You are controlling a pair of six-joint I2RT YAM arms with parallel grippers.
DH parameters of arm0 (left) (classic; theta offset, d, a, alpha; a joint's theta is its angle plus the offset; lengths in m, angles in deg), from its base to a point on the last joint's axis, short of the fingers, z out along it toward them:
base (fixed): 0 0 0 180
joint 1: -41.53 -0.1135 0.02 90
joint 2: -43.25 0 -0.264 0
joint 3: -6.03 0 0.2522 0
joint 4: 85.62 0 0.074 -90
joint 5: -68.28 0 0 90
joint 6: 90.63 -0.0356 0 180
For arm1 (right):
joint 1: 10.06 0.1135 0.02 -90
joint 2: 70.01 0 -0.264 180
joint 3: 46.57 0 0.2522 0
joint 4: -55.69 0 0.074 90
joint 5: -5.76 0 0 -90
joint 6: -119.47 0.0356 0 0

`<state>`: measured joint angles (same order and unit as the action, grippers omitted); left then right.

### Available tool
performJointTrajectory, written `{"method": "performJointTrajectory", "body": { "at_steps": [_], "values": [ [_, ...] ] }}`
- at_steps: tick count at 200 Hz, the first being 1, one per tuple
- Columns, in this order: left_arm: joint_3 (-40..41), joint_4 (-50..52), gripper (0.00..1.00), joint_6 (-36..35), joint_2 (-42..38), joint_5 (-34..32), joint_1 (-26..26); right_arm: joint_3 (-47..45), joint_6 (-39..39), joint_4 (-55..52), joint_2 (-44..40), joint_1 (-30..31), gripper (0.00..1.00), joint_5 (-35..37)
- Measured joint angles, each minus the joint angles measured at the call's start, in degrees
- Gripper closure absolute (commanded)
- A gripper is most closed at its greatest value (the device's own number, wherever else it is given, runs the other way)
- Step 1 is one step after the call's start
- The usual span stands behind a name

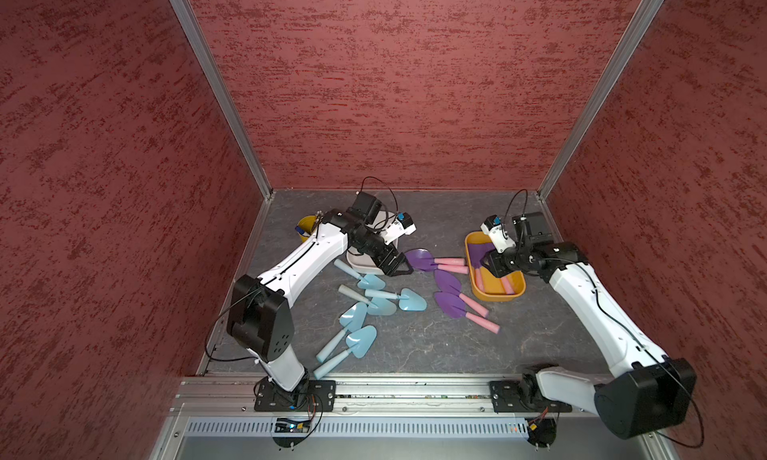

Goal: Sort the small shovels by color and place them into the storage box
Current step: Pick up the shovel from the center of the board.

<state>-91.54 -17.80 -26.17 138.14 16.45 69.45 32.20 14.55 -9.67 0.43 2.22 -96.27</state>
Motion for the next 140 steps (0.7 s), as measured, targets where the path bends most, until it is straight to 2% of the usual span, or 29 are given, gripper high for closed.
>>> {"method": "performJointTrajectory", "body": {
  "at_steps": [81, 140],
  "values": [
    [9.4, 1.4, 0.0, -5.4, -5.0, 4.4, 0.8, 0.0, -6.6, -11.3, 1.0, 9.3, 0.64, 3.2],
    [13.8, 0.8, 0.0, -5.9, -7.7, 4.4, -0.2, -1.2, -8.3, -12.6, 11.3, 14.8, 0.65, 6.3]
  ]
}}
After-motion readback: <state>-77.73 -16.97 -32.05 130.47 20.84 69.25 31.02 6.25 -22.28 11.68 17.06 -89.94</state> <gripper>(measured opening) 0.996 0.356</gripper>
